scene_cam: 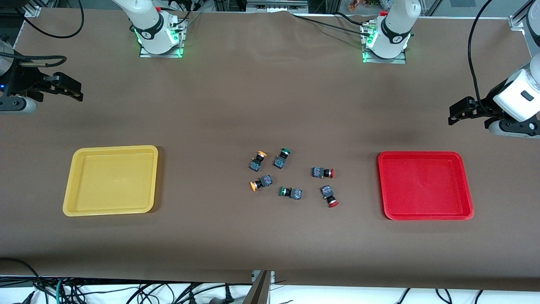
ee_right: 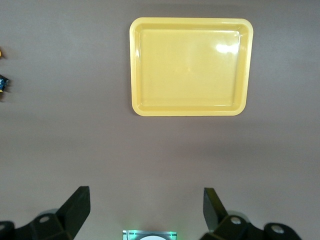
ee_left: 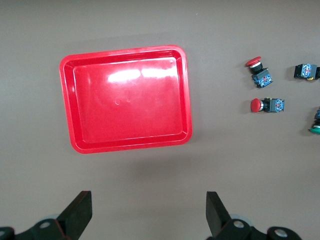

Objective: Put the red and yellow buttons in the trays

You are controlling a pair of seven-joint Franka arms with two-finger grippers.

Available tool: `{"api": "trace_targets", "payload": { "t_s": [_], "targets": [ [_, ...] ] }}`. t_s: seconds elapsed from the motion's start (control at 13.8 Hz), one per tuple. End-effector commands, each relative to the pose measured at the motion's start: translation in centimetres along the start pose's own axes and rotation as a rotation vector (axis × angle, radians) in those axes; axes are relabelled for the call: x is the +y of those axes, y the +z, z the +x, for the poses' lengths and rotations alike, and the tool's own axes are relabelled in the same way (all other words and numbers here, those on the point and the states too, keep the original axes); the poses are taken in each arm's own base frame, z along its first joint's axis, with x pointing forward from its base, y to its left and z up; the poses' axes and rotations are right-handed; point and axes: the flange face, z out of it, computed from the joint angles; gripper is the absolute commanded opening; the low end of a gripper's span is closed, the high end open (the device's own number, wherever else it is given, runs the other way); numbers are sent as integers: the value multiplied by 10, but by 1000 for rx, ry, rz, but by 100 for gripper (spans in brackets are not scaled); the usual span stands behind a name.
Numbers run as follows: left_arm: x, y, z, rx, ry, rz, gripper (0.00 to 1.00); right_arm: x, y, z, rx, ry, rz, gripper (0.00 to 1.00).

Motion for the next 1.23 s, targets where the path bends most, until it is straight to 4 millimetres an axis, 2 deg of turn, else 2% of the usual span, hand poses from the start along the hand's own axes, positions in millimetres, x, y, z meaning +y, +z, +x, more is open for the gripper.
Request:
{"api": "trace_targets", "payload": {
  "t_s": [0.0,0.29,0.58,1.16],
  "targets": [
    [-3,-5,4,10,16,-8,100,3,-1,-1,0,-14,19,100],
    [-3,-5,4,10,16,-8,100,4,-1,-1,6,-10,20,100],
    [-3,-5,4,10,16,-6,100,6,12,8,-17,-10,17,100],
    [-3,-2,5,6,16,-7,100,5,11,10,-1,-11,23,100]
  ]
}}
